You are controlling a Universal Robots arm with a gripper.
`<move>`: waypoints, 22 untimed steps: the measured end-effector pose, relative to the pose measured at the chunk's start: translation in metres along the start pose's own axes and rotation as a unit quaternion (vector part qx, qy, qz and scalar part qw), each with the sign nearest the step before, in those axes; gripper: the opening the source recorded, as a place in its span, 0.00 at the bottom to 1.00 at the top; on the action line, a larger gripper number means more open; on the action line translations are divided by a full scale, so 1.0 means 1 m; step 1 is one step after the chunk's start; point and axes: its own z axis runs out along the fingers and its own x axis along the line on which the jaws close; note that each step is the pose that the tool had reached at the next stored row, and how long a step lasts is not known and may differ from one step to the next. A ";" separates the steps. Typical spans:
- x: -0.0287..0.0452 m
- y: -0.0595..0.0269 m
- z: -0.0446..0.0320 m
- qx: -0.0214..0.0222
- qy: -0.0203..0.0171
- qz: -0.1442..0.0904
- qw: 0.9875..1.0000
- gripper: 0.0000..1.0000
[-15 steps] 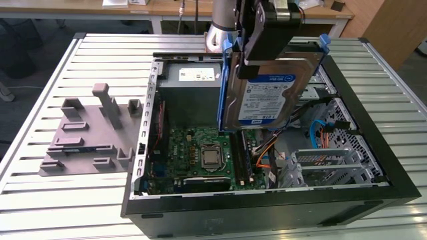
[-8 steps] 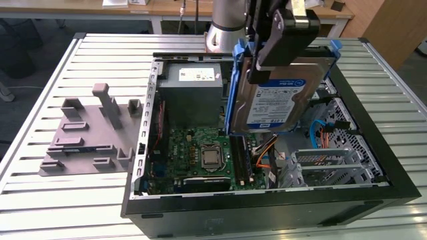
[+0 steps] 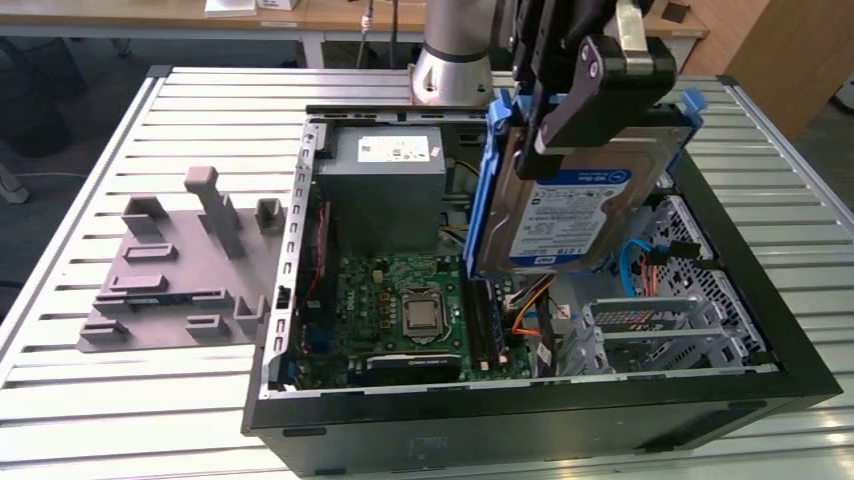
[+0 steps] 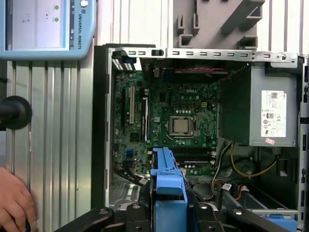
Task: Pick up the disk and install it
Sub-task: 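Insert the disk into the insertion slot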
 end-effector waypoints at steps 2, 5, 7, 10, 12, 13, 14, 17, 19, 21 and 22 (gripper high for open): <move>0.0031 -0.0004 0.0004 0.000 0.000 0.000 1.000 0.36; 0.0068 -0.0029 0.0010 0.000 0.000 0.000 1.000 0.36; 0.0074 -0.0069 0.0013 0.000 0.000 0.000 1.000 0.36; 0.0076 -0.0145 0.0017 0.000 0.000 0.000 1.000 0.36; 0.0077 -0.0178 0.0019 0.000 0.000 0.000 1.000 0.36; 0.0078 -0.0186 0.0020 0.000 0.000 0.000 1.000 0.36; 0.0080 -0.0193 0.0022 0.000 0.000 0.000 1.000 0.36; 0.0112 -0.0204 0.0032 0.000 0.000 0.000 1.000 0.36; 0.0148 -0.0208 0.0038 0.000 0.000 0.000 1.000 0.36; 0.0169 -0.0218 0.0042 0.000 0.000 0.000 1.000 0.36; 0.0171 -0.0227 0.0046 0.000 0.000 0.000 1.000 0.36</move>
